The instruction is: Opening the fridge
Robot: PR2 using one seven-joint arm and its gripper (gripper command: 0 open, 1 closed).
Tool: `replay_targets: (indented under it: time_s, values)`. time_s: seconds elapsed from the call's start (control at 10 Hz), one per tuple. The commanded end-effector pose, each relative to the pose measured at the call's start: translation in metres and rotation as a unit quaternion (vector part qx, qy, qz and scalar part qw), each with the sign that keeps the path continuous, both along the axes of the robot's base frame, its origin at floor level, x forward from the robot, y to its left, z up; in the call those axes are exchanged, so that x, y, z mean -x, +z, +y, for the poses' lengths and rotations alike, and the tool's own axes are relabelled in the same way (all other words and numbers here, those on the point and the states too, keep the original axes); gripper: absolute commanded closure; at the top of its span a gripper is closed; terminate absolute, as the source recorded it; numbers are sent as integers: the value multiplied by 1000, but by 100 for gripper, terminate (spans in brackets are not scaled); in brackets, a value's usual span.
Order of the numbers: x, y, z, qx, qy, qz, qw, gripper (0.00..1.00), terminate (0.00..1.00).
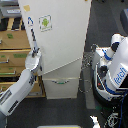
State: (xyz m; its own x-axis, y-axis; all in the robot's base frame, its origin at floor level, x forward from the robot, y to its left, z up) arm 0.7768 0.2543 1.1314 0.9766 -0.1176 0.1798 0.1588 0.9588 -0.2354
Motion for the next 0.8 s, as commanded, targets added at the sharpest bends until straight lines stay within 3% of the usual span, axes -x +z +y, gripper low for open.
replay_targets:
  time_s: [0.1,0.2,0.3,0.4,0.7,0.8]
  values:
    - [384,193,-98,5,-259,-50,965,100,0]
    - [480,227,-135,27,-310,-59,949,100,0]
    - [503,221,-140,5,-317,-72,946,100,0]
    - [473,199,-120,-28,-287,-71,955,100,0]
    - [277,57,-25,-95,-196,11,976,100,0]
    - [223,10,-6,-123,-176,29,976,0,0]
